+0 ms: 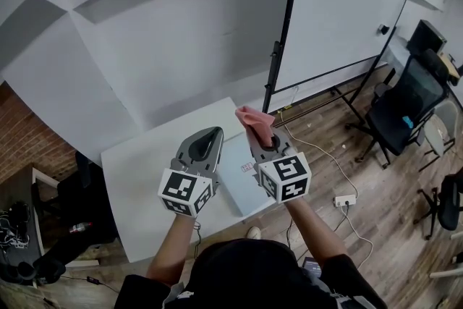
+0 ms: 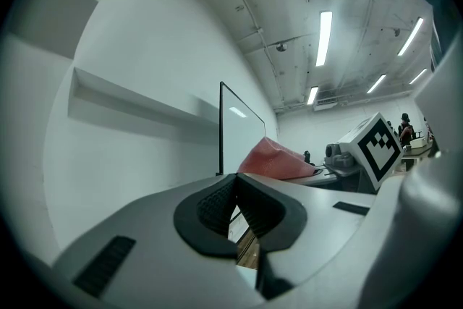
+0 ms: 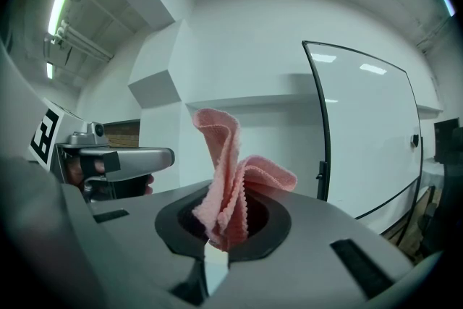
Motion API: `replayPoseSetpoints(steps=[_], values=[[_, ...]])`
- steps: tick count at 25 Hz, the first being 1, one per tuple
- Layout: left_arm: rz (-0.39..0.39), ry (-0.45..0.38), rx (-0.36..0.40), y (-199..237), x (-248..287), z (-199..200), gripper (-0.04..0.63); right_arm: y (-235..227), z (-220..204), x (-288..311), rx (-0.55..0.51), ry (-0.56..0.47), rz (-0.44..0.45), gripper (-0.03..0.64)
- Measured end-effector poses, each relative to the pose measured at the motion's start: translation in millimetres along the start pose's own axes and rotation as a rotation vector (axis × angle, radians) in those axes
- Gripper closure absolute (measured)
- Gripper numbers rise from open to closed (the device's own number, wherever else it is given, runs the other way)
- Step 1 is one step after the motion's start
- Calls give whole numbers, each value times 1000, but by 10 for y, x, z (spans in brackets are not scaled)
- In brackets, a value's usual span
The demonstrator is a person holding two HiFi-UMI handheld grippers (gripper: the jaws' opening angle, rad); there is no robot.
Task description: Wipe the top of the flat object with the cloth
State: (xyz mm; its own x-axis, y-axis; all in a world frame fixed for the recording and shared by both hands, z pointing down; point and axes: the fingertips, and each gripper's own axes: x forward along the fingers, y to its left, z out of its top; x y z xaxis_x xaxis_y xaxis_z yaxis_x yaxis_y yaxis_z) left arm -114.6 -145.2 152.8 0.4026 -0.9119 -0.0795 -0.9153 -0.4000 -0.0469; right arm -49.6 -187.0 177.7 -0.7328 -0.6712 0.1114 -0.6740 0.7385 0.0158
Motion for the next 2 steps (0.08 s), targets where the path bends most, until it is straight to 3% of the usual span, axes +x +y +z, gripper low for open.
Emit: replayPoseSetpoints(steps=[2], values=[[0,-3,0,-1,-7,12,583,2,8,-9,2,-3,0,571]])
